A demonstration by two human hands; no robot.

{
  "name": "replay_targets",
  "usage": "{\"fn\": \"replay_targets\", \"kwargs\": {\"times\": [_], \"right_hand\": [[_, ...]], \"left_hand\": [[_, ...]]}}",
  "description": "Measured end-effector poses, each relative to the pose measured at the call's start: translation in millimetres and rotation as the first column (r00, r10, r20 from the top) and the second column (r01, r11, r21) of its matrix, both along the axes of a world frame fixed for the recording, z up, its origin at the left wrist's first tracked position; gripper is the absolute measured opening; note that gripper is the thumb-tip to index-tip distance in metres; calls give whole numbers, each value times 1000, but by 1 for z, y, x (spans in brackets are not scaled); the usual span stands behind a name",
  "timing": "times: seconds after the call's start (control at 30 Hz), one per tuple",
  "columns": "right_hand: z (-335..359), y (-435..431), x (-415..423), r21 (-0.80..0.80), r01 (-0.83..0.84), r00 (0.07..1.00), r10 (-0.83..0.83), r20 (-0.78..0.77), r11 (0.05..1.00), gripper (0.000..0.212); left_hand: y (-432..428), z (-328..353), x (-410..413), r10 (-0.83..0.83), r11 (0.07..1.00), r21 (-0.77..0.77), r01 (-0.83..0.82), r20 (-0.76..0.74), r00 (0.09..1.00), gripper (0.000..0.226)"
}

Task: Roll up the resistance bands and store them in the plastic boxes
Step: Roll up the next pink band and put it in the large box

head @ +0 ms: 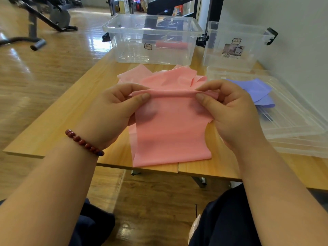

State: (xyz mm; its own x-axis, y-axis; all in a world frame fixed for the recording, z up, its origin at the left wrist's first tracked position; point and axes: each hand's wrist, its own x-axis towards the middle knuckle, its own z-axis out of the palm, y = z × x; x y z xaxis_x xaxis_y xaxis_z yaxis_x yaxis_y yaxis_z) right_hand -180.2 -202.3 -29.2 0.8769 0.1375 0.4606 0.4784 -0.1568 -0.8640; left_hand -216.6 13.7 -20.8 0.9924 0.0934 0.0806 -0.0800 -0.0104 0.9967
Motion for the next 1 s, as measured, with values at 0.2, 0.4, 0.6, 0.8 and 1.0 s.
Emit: {"fn": "replay_targets", "kwargs": {"times": [0.2, 0.4, 0.6, 0.8, 1.0], "right_hand": [[0, 0, -1, -12, -6, 999, 6, 39, 1000, 26], [0, 0, 0, 3, -5, 1000, 5, 13, 1000, 29], [1, 1, -2, 40, -49, 997, 52, -63, 998, 27], [0, 1, -1, 33, 27, 997, -25, -68, 999, 24], [0, 1, 1, -78, 53, 997, -56, -48, 996, 21]], "left_hand": [[2, 3, -3, -64, 994, -89, 61, -32, 997, 21], [2, 3, -3, -54, 997, -64, 53, -17, 998, 16], [1, 0, -1, 14, 1000, 26, -14, 12, 1000, 20], [-3, 1, -3, 32, 998, 50, -34, 38, 999, 27], [4, 2, -2, -13, 1000, 19, 12, 37, 999, 18]]}}
